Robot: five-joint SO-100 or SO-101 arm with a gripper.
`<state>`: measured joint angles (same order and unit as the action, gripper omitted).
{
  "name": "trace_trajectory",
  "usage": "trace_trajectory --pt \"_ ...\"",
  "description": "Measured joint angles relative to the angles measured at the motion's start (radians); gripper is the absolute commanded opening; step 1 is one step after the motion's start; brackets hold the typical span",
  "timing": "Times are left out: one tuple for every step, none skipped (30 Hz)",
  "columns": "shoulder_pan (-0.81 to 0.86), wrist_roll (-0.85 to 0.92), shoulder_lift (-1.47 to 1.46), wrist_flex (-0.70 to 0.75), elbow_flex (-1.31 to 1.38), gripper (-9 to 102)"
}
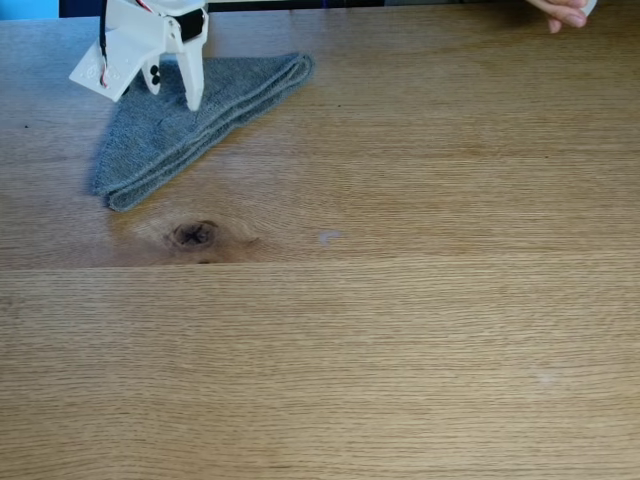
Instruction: Clean the area in front of the robot
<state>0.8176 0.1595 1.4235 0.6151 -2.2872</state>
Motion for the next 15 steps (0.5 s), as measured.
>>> trace_trajectory --pt "0.0 0.006 0.0 -0.006 0.0 19" --pt "0.0 0.011 0.0 -0.009 0.0 19" --pt "0.0 0.012 0.0 -0.012 0.0 19" --pt "0.0 0.015 0.0 -0.015 0.0 19" --pt "0.0 0.015 0.0 -0.018 0.0 19" --pt "0.0 0.015 -0.008 -0.02 0.0 17" --pt "0.0 0.015 -0.017 -0.025 0.002 15" --pt "0.0 0.015 -0.028 -0.031 0.002 13" --pt "0.0 0.018 -0.04 -0.038 0.002 10" --pt "0.0 0.023 -0.054 -0.049 0.002 5" --pt "0.0 0.034 -0.069 -0.063 0.002 1" --pt "0.0 0.043 -0.086 -0.075 0.002 0" --pt "0.0 0.052 -0.101 -0.086 0.002 0" --pt "0.0 0.061 -0.115 -0.097 0.003 0" --pt "0.0 0.06 -0.123 -0.104 0.008 0"
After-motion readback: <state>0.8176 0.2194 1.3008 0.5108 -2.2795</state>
